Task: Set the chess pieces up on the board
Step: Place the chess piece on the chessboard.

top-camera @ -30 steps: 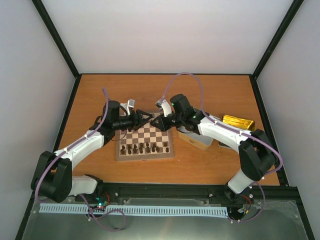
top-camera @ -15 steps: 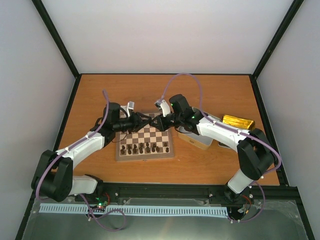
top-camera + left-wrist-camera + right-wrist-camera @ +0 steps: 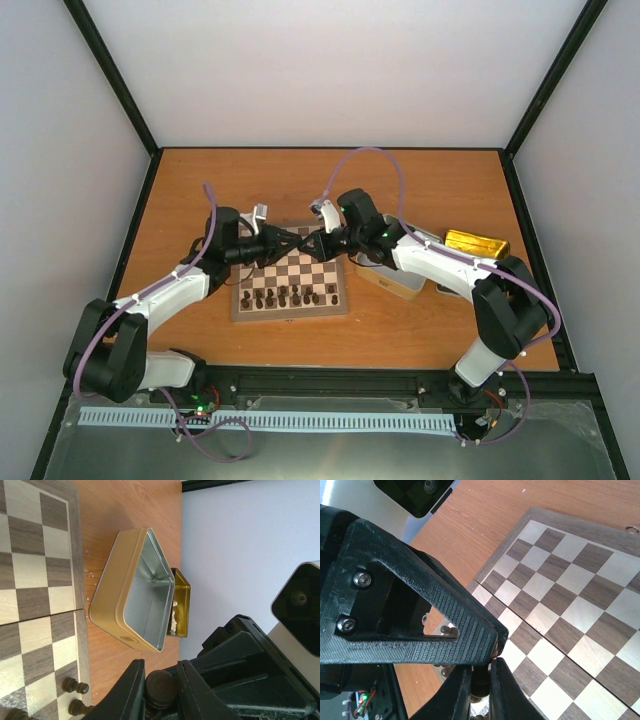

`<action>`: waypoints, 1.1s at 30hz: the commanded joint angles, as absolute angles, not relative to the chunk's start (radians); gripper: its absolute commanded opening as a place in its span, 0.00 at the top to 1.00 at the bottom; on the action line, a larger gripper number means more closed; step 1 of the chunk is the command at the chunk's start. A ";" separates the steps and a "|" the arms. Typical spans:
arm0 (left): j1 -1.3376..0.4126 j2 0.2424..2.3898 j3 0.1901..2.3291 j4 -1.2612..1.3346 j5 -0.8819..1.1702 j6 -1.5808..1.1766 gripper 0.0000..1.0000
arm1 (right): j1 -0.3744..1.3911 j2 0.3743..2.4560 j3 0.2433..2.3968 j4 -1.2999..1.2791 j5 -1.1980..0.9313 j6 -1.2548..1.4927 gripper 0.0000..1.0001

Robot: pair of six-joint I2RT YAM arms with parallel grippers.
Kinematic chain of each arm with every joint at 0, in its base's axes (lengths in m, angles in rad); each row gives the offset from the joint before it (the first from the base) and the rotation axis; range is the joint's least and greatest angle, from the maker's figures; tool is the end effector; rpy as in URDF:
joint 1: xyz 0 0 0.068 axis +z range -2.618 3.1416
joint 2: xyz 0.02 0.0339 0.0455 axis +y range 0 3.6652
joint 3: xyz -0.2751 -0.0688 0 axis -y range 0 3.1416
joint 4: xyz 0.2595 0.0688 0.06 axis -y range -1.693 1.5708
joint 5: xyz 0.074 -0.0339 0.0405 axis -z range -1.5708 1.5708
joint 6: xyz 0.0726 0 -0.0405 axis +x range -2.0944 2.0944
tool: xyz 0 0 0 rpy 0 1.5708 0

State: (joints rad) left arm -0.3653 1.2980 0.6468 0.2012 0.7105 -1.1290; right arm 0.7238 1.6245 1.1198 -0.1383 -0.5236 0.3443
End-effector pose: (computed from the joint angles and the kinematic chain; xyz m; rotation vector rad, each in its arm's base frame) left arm 0.2678 -0.1531 0.2127 -0.3543 2.2955 -1.5803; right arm 0.2760 0.2924 0.2332 -0.7516 2.2454 1.1390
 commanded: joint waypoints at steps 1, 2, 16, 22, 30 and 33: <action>-0.364 1.268 0.621 0.305 0.796 -1.253 0.87 | 0.733 1.604 1.122 -0.091 -0.495 0.405 0.90; -0.364 1.256 0.616 0.313 0.795 -1.275 0.87 | 0.733 1.589 1.108 -0.072 -0.498 0.422 0.86; -0.364 1.154 0.625 0.380 0.763 -1.539 0.86 | 0.737 1.422 0.857 0.379 -0.519 0.853 0.56; -0.364 1.142 0.638 0.408 0.744 -1.605 0.86 | 0.752 1.442 0.836 0.484 -0.493 0.963 0.71; -0.364 1.128 0.626 0.411 0.723 -1.629 0.86 | 0.762 1.463 0.822 0.552 -0.468 1.033 0.87; -0.364 1.125 0.618 0.408 0.711 -1.622 0.85 | 0.765 1.461 0.827 0.530 -0.469 1.049 0.93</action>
